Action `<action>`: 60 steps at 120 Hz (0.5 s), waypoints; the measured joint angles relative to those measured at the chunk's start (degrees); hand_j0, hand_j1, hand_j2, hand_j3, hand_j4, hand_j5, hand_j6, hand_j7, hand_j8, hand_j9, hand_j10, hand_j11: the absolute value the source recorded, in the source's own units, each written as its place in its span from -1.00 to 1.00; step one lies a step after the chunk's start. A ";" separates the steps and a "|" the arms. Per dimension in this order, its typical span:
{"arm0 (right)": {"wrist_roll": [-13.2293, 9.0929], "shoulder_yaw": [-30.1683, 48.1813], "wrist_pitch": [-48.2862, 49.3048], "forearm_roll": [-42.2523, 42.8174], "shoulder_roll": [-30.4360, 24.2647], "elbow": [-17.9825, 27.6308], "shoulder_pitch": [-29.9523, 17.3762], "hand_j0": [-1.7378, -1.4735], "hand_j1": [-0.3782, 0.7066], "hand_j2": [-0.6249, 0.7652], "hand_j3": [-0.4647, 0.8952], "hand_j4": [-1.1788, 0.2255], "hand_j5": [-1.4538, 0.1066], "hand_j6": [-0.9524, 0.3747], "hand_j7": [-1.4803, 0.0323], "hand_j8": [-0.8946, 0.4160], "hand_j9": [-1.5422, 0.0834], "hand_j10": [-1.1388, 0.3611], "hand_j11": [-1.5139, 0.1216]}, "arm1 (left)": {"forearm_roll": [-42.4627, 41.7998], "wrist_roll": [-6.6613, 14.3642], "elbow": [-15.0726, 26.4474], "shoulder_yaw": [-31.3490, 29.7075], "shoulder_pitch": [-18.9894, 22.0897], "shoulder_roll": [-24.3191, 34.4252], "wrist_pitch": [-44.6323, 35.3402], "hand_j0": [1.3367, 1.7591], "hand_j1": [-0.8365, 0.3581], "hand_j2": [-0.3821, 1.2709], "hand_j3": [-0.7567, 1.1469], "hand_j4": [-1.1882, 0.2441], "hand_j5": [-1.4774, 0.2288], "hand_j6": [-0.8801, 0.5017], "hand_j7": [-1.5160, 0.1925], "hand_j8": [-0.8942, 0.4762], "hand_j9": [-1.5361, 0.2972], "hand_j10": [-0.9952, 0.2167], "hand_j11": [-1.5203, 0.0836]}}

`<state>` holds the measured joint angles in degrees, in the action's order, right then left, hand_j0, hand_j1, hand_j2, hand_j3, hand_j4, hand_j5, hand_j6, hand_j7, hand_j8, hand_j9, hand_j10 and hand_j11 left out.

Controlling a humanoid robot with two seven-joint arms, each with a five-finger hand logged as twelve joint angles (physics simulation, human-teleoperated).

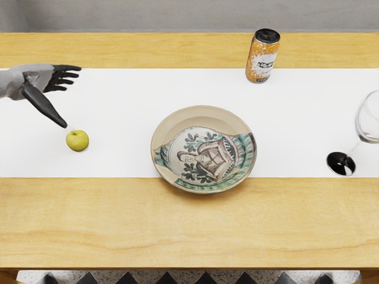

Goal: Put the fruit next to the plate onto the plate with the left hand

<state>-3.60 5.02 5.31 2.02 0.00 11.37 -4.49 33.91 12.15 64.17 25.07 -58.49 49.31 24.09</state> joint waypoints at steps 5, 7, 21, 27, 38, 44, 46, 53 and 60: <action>0.00 -0.07 -0.03 0.08 0.00 0.02 -0.10 -0.39 -0.95 -0.10 -0.32 0.68 0.86 0.44 0.96 0.37 0.90 0.52 0.85 | 0.11 0.02 -0.07 -0.01 0.01 0.07 -0.09 0.52 0.91 -0.53 -0.20 0.60 0.68 0.22 0.72 0.25 0.62 0.58 0.84; 0.00 -0.09 -0.04 0.08 0.00 0.01 -0.14 -0.39 -0.95 -0.10 -0.32 0.68 0.86 0.44 0.96 0.37 0.90 0.52 0.85 | 0.14 0.03 -0.10 -0.02 -0.02 0.08 -0.11 0.52 0.91 -0.53 -0.20 0.60 0.68 0.22 0.72 0.25 0.62 0.58 0.84; 0.00 -0.15 -0.10 0.04 0.00 -0.02 -0.22 -0.40 -0.95 -0.10 -0.32 0.68 0.86 0.44 0.96 0.37 0.90 0.52 0.85 | 0.28 0.47 -0.49 -0.23 0.56 0.51 -1.14 0.52 0.91 -0.53 -0.20 0.60 0.68 0.21 0.72 0.25 0.62 0.58 0.84; 0.00 -0.17 -0.11 0.02 0.00 -0.02 -0.23 -0.40 -0.95 -0.10 -0.32 0.68 0.86 0.44 0.96 0.37 0.90 0.52 0.85 | 0.71 0.99 -0.65 -1.68 0.11 0.83 -3.13 0.52 0.91 -0.53 -0.20 0.60 0.68 0.22 0.72 0.25 0.62 0.58 0.84; 0.00 -0.18 -0.12 0.01 0.00 -0.03 -0.24 -0.40 -0.95 -0.10 -0.32 0.68 0.86 0.44 0.96 0.37 0.90 0.52 0.85 | 2.17 1.50 -0.80 -5.80 -0.12 0.37 -8.93 0.52 0.91 -0.53 -0.20 0.60 0.68 0.21 0.72 0.25 0.62 0.58 0.84; 0.00 -0.18 -0.12 0.01 0.00 -0.03 -0.25 -0.40 -0.95 -0.10 -0.32 0.68 0.86 0.44 0.96 0.37 0.90 0.52 0.85 | 2.73 1.63 -0.87 -8.06 -0.26 -0.54 -11.53 0.52 0.91 -0.53 -0.20 0.60 0.68 0.21 0.72 0.25 0.62 0.58 0.84; 0.00 -0.18 -0.12 0.00 0.00 -0.03 -0.25 -0.40 -0.95 -0.10 -0.32 0.68 0.86 0.44 0.96 0.37 0.90 0.52 0.85 | 2.86 1.67 -0.89 -8.86 -0.97 -0.72 -12.18 0.52 0.91 -0.53 -0.20 0.60 0.68 0.21 0.72 0.24 0.62 0.58 0.84; 0.00 -0.18 -0.12 0.00 0.00 -0.03 -0.25 -0.40 -0.95 -0.10 -0.32 0.68 0.86 0.44 0.96 0.37 0.90 0.52 0.85 | 3.18 1.75 -1.27 -12.83 -4.09 -3.49 -14.53 0.52 0.91 -0.53 -0.21 0.60 0.68 0.22 0.72 0.25 0.62 0.58 0.84; 0.00 -0.19 -0.12 0.00 0.00 -0.03 -0.25 -0.40 -0.95 -0.10 -0.32 0.68 0.86 0.44 0.96 0.37 0.90 0.52 0.85 | 3.32 1.79 -2.16 -16.61 -4.40 -5.23 -16.51 0.52 0.91 -0.53 -0.20 0.60 0.68 0.21 0.72 0.24 0.62 0.58 0.84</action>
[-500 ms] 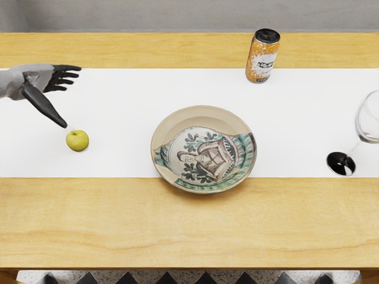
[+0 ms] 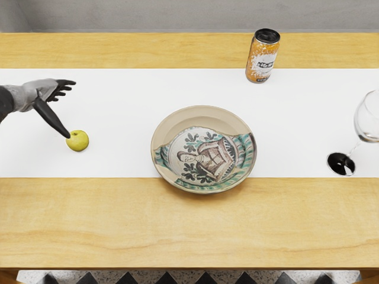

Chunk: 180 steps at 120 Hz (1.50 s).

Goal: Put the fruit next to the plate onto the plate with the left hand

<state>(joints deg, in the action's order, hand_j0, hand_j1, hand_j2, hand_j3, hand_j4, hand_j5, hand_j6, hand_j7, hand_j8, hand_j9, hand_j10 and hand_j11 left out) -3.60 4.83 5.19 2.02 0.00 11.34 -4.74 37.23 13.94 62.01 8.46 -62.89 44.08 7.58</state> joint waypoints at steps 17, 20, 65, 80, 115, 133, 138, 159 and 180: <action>0.00 0.00 0.00 0.00 0.00 0.00 0.00 -0.40 -0.95 -0.10 -0.32 0.68 0.86 0.44 0.96 0.37 0.90 0.52 0.85 | -0.89 0.07 -0.64 -8.99 -3.82 -3.20 -4.22 0.52 0.91 -0.53 -0.20 0.60 0.67 0.21 0.72 0.24 0.62 0.58 0.84; 0.00 0.00 0.00 0.00 0.00 0.00 0.00 -0.40 -0.95 -0.10 -0.32 0.68 0.86 0.44 0.96 0.37 0.90 0.52 0.85 | -1.16 0.08 -0.62 -10.43 -4.22 -3.35 -4.99 0.52 0.91 -0.53 -0.20 0.60 0.67 0.21 0.72 0.24 0.62 0.58 0.83; 0.00 0.00 0.00 0.00 0.00 0.00 0.00 -0.40 -0.95 -0.10 -0.32 0.68 0.86 0.44 0.96 0.37 0.90 0.52 0.85 | -4.37 2.16 1.83 -30.94 -13.74 -9.52 -12.39 0.52 0.80 -0.51 -0.20 0.52 0.59 0.13 0.63 0.16 0.54 0.48 0.74; 0.00 0.00 0.00 0.00 0.00 0.00 0.00 -0.40 -0.95 -0.10 -0.32 0.68 0.86 0.44 0.96 0.37 0.90 0.52 0.85 | -5.53 3.35 3.01 -36.12 -17.21 -9.66 -12.90 0.52 0.62 -0.49 -0.20 0.40 0.45 0.00 0.49 0.03 0.41 0.33 0.60; 0.00 0.00 0.00 0.00 0.00 0.00 0.00 -0.40 -0.95 -0.10 -0.32 0.68 0.86 0.44 0.96 0.37 0.90 0.52 0.85 | -6.17 6.53 5.59 -41.73 -21.72 -11.72 -13.07 0.52 0.18 -0.46 -0.20 0.09 0.10 -0.32 0.14 -0.29 0.09 -0.03 0.22; 0.00 0.00 0.00 0.00 0.00 0.00 0.00 -0.40 -0.95 -0.10 -0.32 0.68 0.86 0.44 0.96 0.37 0.90 0.52 0.85 | -6.19 8.16 6.72 -42.32 -22.31 -11.89 -12.87 0.51 0.00 -0.44 -0.20 -0.04 -0.05 -0.45 0.00 -0.43 -0.05 -0.19 0.07; 0.00 0.00 0.00 0.00 0.00 0.00 -0.01 -0.40 -0.95 -0.10 -0.32 0.68 0.86 0.44 0.96 0.37 0.90 0.52 0.85 | -6.18 8.55 6.91 -42.45 -22.57 -12.06 -12.74 0.51 -0.02 -0.43 -0.20 -0.07 -0.08 -0.45 -0.03 -0.45 -0.08 -0.22 0.04; 0.00 0.00 0.00 0.00 0.00 0.00 0.00 -0.40 -0.95 -0.10 -0.32 0.68 0.86 0.44 0.96 0.37 0.90 0.52 0.85 | -6.04 9.72 7.41 -42.72 -23.31 -12.87 -11.65 0.51 -0.08 -0.39 -0.20 -0.08 -0.14 -0.38 -0.10 -0.52 -0.14 -0.29 -0.04; 0.00 0.00 0.00 0.00 0.00 0.00 0.00 -0.40 -0.95 -0.10 -0.32 0.68 0.86 0.44 0.96 0.37 0.90 0.52 0.85 | -5.80 10.88 7.88 -42.78 -23.92 -13.06 -9.91 0.51 -0.10 -0.34 -0.20 -0.07 -0.19 -0.37 -0.16 -0.57 -0.19 -0.35 -0.09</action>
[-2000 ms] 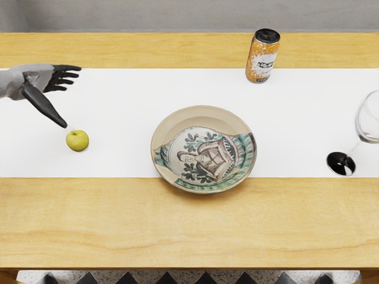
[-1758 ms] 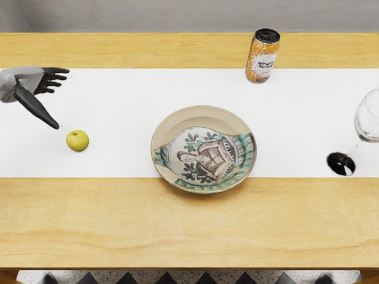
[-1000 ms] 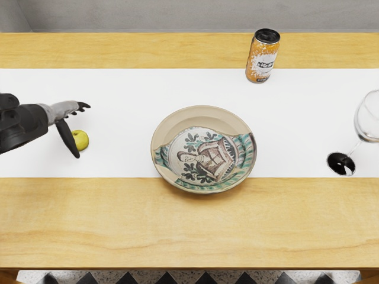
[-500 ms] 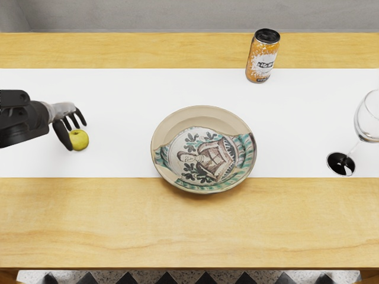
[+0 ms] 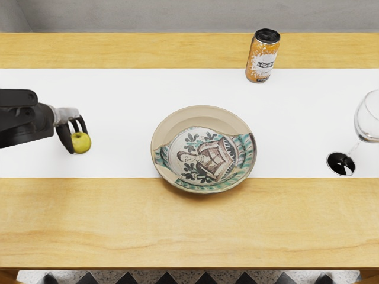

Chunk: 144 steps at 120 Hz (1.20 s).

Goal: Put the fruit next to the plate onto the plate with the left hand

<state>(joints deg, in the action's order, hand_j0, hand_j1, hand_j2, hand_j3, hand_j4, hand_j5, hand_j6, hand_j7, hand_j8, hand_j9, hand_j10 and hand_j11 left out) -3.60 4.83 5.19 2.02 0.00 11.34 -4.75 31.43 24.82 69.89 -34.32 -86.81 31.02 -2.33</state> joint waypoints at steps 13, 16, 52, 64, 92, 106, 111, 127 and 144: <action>0.00 0.00 0.00 0.00 0.00 0.00 0.00 -0.40 -0.95 -0.10 -0.32 0.68 0.86 0.44 0.96 0.37 0.90 0.52 0.85 | -0.02 0.80 0.10 0.00 -1.03 0.60 1.43 0.50 -0.08 -0.23 -0.20 -0.09 -0.28 -0.39 -0.24 -0.64 -0.27 -0.43 -0.18; 0.00 0.00 0.00 0.00 0.00 0.00 0.00 -0.40 -0.95 -0.10 -0.32 0.68 0.86 0.44 0.96 0.37 0.90 0.52 0.85 | -0.05 0.89 0.12 0.02 -1.07 0.78 1.60 0.50 -0.08 -0.22 -0.20 -0.09 -0.29 -0.39 -0.26 -0.65 -0.28 -0.44 -0.20; 0.00 0.00 0.00 0.00 0.00 0.00 0.00 -0.40 -0.95 -0.10 -0.32 0.68 0.86 0.44 0.96 0.37 0.90 0.52 0.85 | -0.28 0.67 0.30 3.73 -1.52 3.53 3.41 0.51 -0.06 -0.14 -0.20 -0.12 -0.30 -0.43 -0.26 -0.71 -0.29 -0.45 -0.21; 0.00 0.00 0.00 0.00 0.00 0.00 0.00 -0.40 -0.95 -0.10 -0.32 0.68 0.86 0.44 0.96 0.37 0.90 0.52 0.85 | -0.26 0.56 0.33 5.49 -1.58 3.52 3.55 0.51 -0.07 -0.12 -0.20 -0.13 -0.29 -0.44 -0.25 -0.71 -0.28 -0.45 -0.20; 0.00 0.00 0.00 0.00 0.00 0.00 0.00 -0.40 -0.95 -0.10 -0.32 0.68 0.86 0.44 0.96 0.37 0.90 0.52 0.85 | -0.20 0.78 0.39 9.33 -2.30 3.61 4.92 0.51 -0.08 -0.10 -0.20 -0.14 -0.28 -0.45 -0.24 -0.72 -0.27 -0.44 -0.19; 0.00 0.00 0.00 0.00 0.00 0.00 0.00 -0.40 -0.95 -0.10 -0.32 0.68 0.86 0.44 0.96 0.37 0.90 0.52 0.85 | -0.22 0.95 0.42 11.09 -2.40 3.61 5.77 0.51 -0.08 -0.10 -0.20 -0.14 -0.28 -0.45 -0.24 -0.72 -0.27 -0.44 -0.19; 0.00 0.00 0.00 0.00 0.00 0.00 0.00 -0.40 -0.95 -0.10 -0.32 0.68 0.86 0.44 0.96 0.37 0.90 0.52 0.85 | -0.23 0.98 0.42 11.74 -2.40 3.61 6.08 0.51 -0.08 -0.10 -0.20 -0.14 -0.28 -0.45 -0.24 -0.72 -0.27 -0.44 -0.19; 0.00 0.00 0.00 0.00 0.00 0.00 0.00 -0.40 -0.95 -0.10 -0.32 0.68 0.86 0.44 0.96 0.37 0.90 0.52 0.85 | -0.25 1.09 0.51 13.70 -2.40 3.61 6.71 0.51 -0.08 -0.11 -0.20 -0.14 -0.28 -0.45 -0.24 -0.72 -0.27 -0.44 -0.19; 0.00 0.00 0.00 0.00 0.00 0.00 0.00 -0.40 -0.95 -0.10 -0.32 0.68 0.86 0.44 0.96 0.37 0.90 0.52 0.85 | -0.24 1.18 0.57 15.47 -2.48 3.10 7.43 0.51 -0.08 -0.11 -0.20 -0.15 -0.28 -0.46 -0.24 -0.71 -0.27 -0.44 -0.19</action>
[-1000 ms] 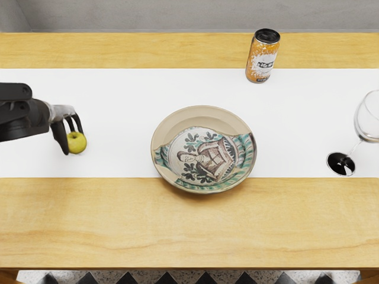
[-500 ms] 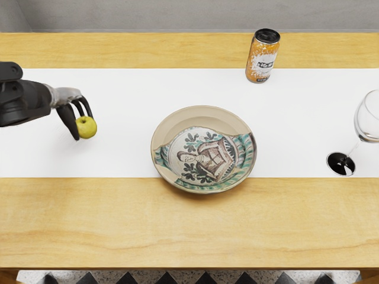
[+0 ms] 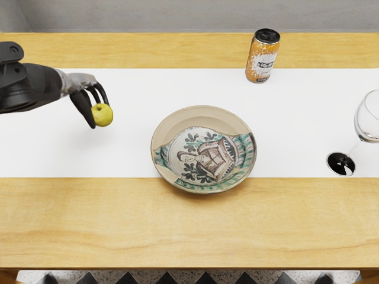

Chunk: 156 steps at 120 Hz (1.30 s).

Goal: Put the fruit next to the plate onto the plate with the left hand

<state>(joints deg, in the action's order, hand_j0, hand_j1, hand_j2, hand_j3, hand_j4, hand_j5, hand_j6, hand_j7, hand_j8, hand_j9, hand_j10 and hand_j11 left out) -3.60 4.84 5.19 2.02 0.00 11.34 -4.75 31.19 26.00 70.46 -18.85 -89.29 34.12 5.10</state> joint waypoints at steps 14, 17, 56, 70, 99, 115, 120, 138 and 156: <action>0.00 0.00 0.00 0.00 0.00 0.00 0.00 -0.40 -0.95 -0.10 -0.32 0.68 0.86 0.44 0.96 0.37 0.90 0.52 0.85 | -0.04 0.01 -0.07 0.80 -0.41 -1.21 0.17 0.51 -0.07 -0.10 -0.20 -0.15 -0.28 -0.47 -0.24 -0.69 -0.27 -0.44 -0.19; 0.00 0.00 0.00 0.00 0.00 0.00 0.00 -0.40 -0.95 -0.10 -0.32 0.68 0.86 0.44 0.96 0.37 0.90 0.52 0.85 | 0.03 0.03 -0.09 0.87 -0.58 -1.82 0.19 0.51 -0.07 -0.12 -0.20 -0.16 -0.27 -0.48 -0.24 -0.69 -0.27 -0.44 -0.19; 0.00 0.00 0.00 0.00 0.00 0.00 0.00 -0.40 -0.95 -0.10 -0.32 0.68 0.86 0.44 0.96 0.37 0.90 0.52 0.85 | -0.55 0.03 -0.08 2.89 -1.06 -3.70 0.31 0.51 -0.05 -0.12 -0.20 -0.16 -0.27 -0.47 -0.25 -0.66 -0.27 -0.44 -0.19; 0.00 0.00 0.00 0.00 0.00 0.00 -0.01 -0.40 -0.95 -0.10 -0.32 0.68 0.86 0.44 0.96 0.37 0.90 0.52 0.85 | -0.74 0.03 -0.06 4.19 -0.99 -4.20 0.32 0.51 -0.06 -0.11 -0.20 -0.16 -0.27 -0.47 -0.24 -0.66 -0.27 -0.44 -0.19; 0.00 0.00 0.00 0.00 0.00 0.00 -0.01 -0.40 -0.95 -0.10 -0.32 0.68 0.86 0.44 0.96 0.37 0.90 0.52 0.85 | -1.79 -0.08 0.03 6.82 -0.63 -6.04 0.32 0.51 -0.08 -0.06 -0.20 -0.17 -0.27 -0.48 -0.24 -0.65 -0.27 -0.44 -0.18; 0.00 0.00 0.00 0.00 0.00 0.00 0.00 -0.40 -0.95 -0.10 -0.32 0.68 0.86 0.44 0.96 0.37 0.90 0.52 0.85 | -2.00 -0.18 0.21 7.91 -0.44 -6.64 0.31 0.52 -0.10 -0.02 -0.20 -0.18 -0.27 -0.48 -0.24 -0.65 -0.27 -0.44 -0.18; 0.00 0.00 0.00 0.00 0.00 0.00 0.00 -0.40 -0.95 -0.10 -0.32 0.68 0.86 0.44 0.96 0.37 0.90 0.52 0.85 | -2.03 -0.20 0.24 8.26 -0.40 -6.96 0.30 0.52 -0.11 -0.02 -0.20 -0.17 -0.27 -0.48 -0.24 -0.65 -0.27 -0.44 -0.18; 0.00 0.00 0.00 0.00 0.00 0.00 0.00 -0.40 -0.95 -0.10 -0.32 0.68 0.86 0.44 0.96 0.37 0.90 0.52 0.85 | -2.45 -0.29 0.28 8.96 -0.27 -7.53 0.32 0.52 -0.12 -0.01 -0.20 -0.15 -0.27 -0.46 -0.23 -0.65 -0.26 -0.44 -0.18; 0.00 0.00 0.00 0.00 0.00 0.00 0.00 -0.40 -0.95 -0.10 -0.32 0.68 0.86 0.44 0.96 0.37 0.90 0.52 0.85 | -2.95 -0.36 0.39 9.52 0.53 -8.48 0.29 0.52 -0.13 -0.02 -0.20 -0.16 -0.27 -0.47 -0.23 -0.66 -0.26 -0.44 -0.17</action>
<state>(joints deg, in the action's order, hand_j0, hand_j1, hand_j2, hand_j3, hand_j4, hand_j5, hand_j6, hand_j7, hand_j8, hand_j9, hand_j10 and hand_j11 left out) -3.60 4.84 5.19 2.02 0.00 11.34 -4.75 28.24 25.63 70.85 -9.34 -88.77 25.64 5.39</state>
